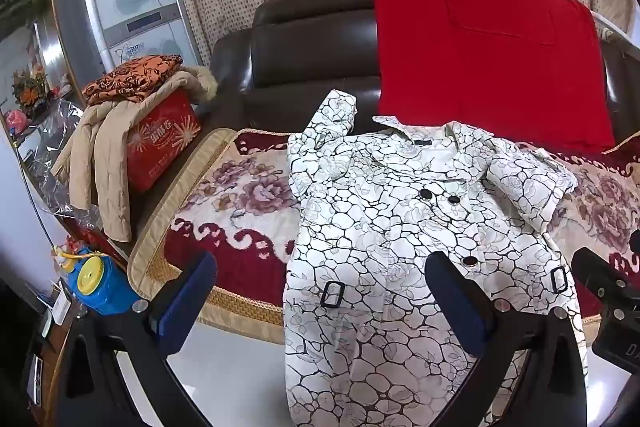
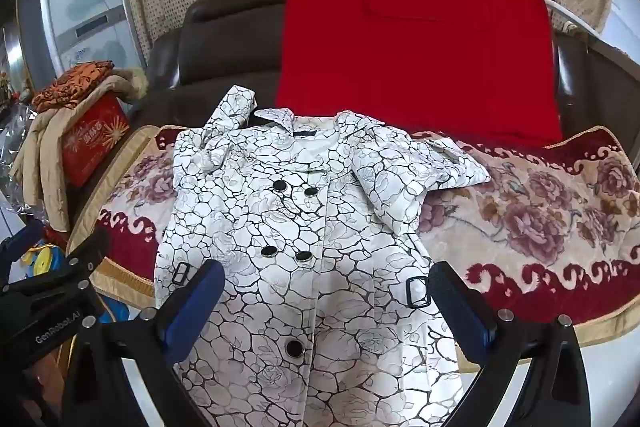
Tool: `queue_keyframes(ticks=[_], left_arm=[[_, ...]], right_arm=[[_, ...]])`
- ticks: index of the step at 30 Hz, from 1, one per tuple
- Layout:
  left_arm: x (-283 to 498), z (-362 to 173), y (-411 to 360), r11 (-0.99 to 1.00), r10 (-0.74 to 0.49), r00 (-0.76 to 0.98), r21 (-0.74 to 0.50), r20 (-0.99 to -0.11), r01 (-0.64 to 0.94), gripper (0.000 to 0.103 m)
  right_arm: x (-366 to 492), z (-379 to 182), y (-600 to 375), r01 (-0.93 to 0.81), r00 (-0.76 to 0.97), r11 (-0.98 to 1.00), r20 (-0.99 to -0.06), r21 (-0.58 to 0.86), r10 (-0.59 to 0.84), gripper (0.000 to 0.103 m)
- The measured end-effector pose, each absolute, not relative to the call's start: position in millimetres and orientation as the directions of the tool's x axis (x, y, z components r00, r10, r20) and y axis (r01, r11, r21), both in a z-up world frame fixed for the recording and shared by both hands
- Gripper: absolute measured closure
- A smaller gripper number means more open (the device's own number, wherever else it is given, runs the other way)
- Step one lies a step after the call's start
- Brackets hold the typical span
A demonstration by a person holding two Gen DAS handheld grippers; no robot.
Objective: Fold large clothes
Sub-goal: 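Approach the white patterned coat with both grippers open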
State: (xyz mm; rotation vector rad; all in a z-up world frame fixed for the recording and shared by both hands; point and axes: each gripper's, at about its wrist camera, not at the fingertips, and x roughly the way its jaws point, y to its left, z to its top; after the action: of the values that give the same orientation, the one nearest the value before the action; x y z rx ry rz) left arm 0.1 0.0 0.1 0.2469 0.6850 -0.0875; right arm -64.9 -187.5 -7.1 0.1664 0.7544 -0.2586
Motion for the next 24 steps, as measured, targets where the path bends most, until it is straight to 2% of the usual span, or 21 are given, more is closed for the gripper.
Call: queue_keyframes(ticks=[24], left_arm=[[4.2,-3.5,2.0,0.968,0.000,0.771,0.194,-0.637,0.161,0.000]], right_arm=[[-59.2,-12.1,-187.7,0.279,0.688,0.958,-0.710,0.068,-0.150,0.000]])
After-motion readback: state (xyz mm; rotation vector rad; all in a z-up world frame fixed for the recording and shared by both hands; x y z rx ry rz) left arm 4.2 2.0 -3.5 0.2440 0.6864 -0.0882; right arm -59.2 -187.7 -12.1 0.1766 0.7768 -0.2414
